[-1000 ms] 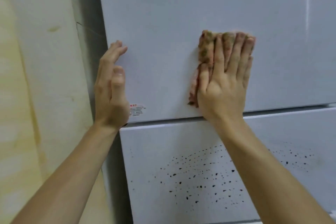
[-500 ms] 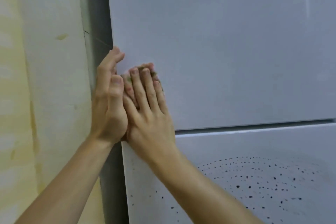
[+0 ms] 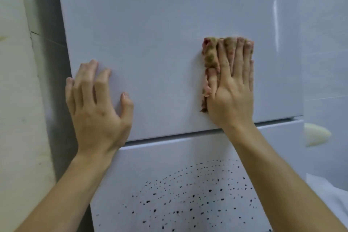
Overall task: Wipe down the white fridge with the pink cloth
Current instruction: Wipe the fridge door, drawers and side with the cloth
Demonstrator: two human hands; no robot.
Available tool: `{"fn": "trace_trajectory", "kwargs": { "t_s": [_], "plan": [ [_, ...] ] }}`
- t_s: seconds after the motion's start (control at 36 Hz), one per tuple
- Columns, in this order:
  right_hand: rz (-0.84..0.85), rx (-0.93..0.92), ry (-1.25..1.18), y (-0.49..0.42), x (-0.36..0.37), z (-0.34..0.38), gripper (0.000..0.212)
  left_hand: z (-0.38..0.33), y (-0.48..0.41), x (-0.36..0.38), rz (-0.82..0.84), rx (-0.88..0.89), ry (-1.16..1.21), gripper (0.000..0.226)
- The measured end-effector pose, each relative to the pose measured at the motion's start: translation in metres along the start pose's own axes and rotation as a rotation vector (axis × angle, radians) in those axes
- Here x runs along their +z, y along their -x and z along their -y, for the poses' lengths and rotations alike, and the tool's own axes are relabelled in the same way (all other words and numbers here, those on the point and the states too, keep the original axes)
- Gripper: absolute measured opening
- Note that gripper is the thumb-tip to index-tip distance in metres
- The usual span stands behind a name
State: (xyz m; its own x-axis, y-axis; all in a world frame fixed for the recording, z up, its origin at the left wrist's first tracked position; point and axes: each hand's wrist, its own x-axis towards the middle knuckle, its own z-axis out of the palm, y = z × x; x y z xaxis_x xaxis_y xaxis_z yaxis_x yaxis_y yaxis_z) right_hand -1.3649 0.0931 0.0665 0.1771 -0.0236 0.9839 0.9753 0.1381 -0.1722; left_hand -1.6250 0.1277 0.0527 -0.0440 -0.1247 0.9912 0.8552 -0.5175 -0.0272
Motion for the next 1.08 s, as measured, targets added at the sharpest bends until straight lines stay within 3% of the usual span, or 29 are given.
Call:
{"fn": "trace_trajectory", "kwargs": {
  "t_s": [0.14,0.22,0.33,0.42,0.67,0.81,0.94,1.0,1.08],
  "plan": [
    [-0.015,0.166,0.022,0.0,-0.026,-0.07,0.061,-0.003,-0.003,0.0,0.003,-0.021,-0.024,0.05],
    [-0.037,0.393,-0.016,0.0,-0.044,-0.108,0.06,-0.004,-0.004,0.001,0.005,-0.023,-0.005,0.05],
    [-0.068,0.744,-0.141,-0.006,-0.054,-0.117,0.049,-0.005,-0.004,0.002,0.0,-0.027,0.009,0.05],
    [-0.089,0.845,-0.133,-0.019,-0.05,-0.108,0.047,-0.005,-0.004,0.004,-0.006,-0.021,0.002,0.05],
    [-0.144,0.426,0.144,-0.066,-0.004,-0.051,0.066,-0.003,-0.004,0.005,-0.002,-0.014,0.018,0.051],
    [-0.186,0.115,0.092,-0.058,0.018,0.009,0.061,-0.003,-0.005,0.004,0.005,-0.012,0.049,0.051],
    [-0.052,-0.161,0.036,-0.039,0.006,0.009,0.056,-0.002,-0.006,0.005,0.015,-0.023,0.053,0.05],
    [-0.007,-0.175,0.033,-0.039,-0.001,-0.006,0.057,-0.002,-0.007,0.007,0.02,-0.042,0.07,0.05],
    [-0.019,0.025,0.044,-0.052,-0.011,-0.041,0.063,-0.006,-0.009,0.006,0.007,-0.061,0.074,0.052]
  ]
}}
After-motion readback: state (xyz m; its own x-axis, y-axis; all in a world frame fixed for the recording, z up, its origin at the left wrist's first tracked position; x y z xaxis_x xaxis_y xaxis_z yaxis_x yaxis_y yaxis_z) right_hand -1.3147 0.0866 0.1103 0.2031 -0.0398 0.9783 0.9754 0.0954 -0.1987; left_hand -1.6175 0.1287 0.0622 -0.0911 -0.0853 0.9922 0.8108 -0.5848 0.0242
